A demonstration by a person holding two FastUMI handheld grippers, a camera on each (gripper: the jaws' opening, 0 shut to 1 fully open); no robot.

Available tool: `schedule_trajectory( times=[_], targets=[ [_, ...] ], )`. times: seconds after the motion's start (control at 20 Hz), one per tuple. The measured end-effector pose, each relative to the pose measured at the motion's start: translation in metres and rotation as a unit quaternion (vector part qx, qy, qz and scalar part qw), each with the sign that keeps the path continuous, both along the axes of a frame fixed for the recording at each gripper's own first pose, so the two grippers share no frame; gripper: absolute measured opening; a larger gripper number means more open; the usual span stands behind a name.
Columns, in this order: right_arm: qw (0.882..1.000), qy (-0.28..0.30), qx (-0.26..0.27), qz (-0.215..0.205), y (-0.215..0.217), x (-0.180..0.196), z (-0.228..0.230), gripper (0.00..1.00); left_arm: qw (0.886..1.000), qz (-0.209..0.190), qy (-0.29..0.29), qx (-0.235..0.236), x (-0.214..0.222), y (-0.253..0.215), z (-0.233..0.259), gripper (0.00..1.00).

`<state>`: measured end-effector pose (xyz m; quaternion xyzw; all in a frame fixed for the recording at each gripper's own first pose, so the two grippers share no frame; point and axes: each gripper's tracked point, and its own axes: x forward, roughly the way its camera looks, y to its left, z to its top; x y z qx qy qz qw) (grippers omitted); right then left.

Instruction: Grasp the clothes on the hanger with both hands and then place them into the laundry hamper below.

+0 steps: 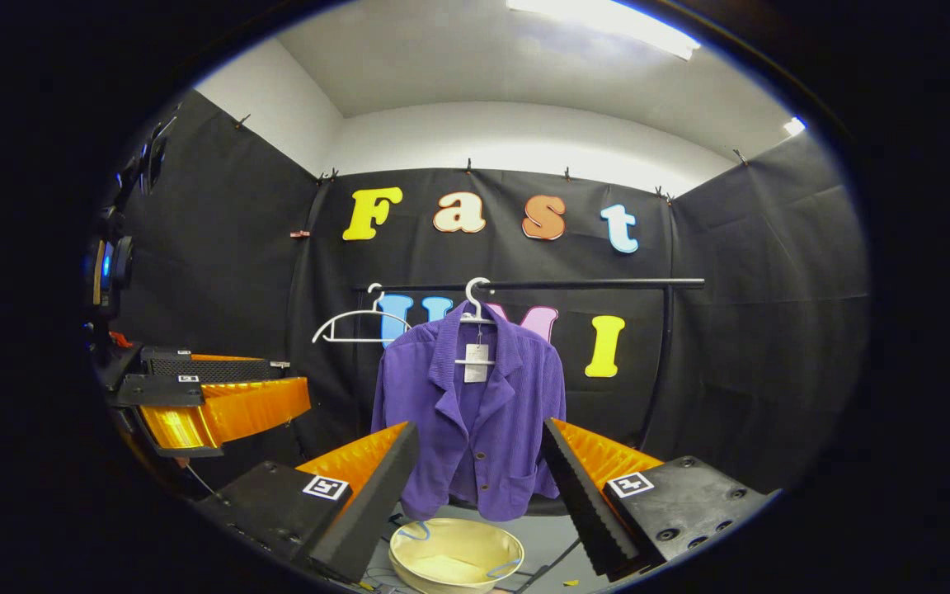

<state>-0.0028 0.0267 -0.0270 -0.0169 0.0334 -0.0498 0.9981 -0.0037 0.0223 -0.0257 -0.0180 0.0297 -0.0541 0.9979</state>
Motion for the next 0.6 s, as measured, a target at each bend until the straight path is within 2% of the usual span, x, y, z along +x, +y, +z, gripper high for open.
schedule_trajectory(
  times=[0.3,0.6],
  targets=[
    [1.000,0.001,0.002,-0.001,-0.014,0.039,-0.011,0.98,1.000,0.005,0.011,0.000,0.035,0.007,-0.013,0.94],
    [1.000,-0.008,0.017,0.021,-0.042,0.119,-0.023,0.98,1.000,0.029,0.008,-0.003,0.107,0.006,-0.020,0.94]
  ],
)
